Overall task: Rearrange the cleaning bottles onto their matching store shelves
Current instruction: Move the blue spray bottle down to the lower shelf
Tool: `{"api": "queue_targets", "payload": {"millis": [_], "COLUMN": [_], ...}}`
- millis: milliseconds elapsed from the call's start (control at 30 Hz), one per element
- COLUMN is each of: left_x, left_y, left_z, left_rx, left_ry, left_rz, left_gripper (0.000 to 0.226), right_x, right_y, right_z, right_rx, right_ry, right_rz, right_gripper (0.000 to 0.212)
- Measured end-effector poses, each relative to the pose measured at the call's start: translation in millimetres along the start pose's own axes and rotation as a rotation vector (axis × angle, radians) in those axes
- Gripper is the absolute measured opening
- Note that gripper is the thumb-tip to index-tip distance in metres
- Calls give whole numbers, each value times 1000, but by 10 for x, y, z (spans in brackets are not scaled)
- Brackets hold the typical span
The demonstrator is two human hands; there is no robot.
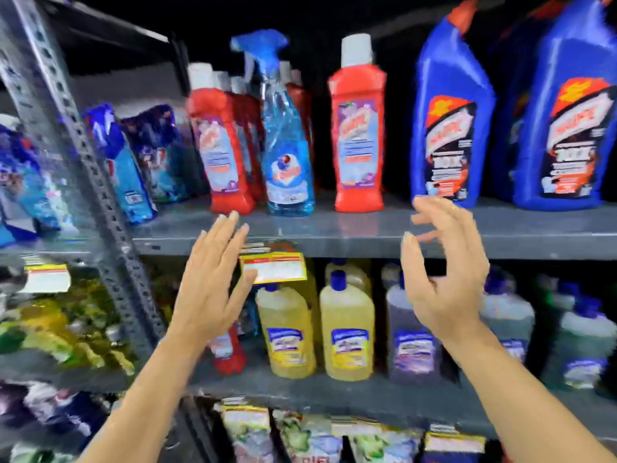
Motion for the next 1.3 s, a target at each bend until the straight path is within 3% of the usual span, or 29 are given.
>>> {"api": "queue_targets", "payload": {"millis": [200, 433, 633, 800, 1300], "left_x": [-835, -953, -903, -892, -914], "left_y": [70, 138, 124, 102, 184], "left_z": [-18, -43, -56, -58, -83], "left_rx": [-160, -148, -133, -110, -52], "left_ry": [2, 38, 27, 41, 31], "left_rz": [59, 7, 18, 9, 2], "left_gripper": [67, 69, 63, 61, 63], "right_x": [-148, -7, 337, 620, 469], "right_y": [1018, 1888, 2141, 2276, 2176], "right_z": [421, 807, 1014, 950, 923], "right_rx": [-91, -409, -376, -440, -323], "right_ry": [95, 311, 620, 767, 605], "right_rz": [-77, -320, -230, -31, -107], "right_gripper": [38, 77, 101, 64, 60]}}
Point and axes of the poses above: each hand's wrist, its own z-axis towards the middle knuckle, its own y-axis out of the palm, x = y × z, the point moved 8 cm from there along z, towards the middle knuckle, and after that the axes turned 1 degree about z, right-handed, at the moved point
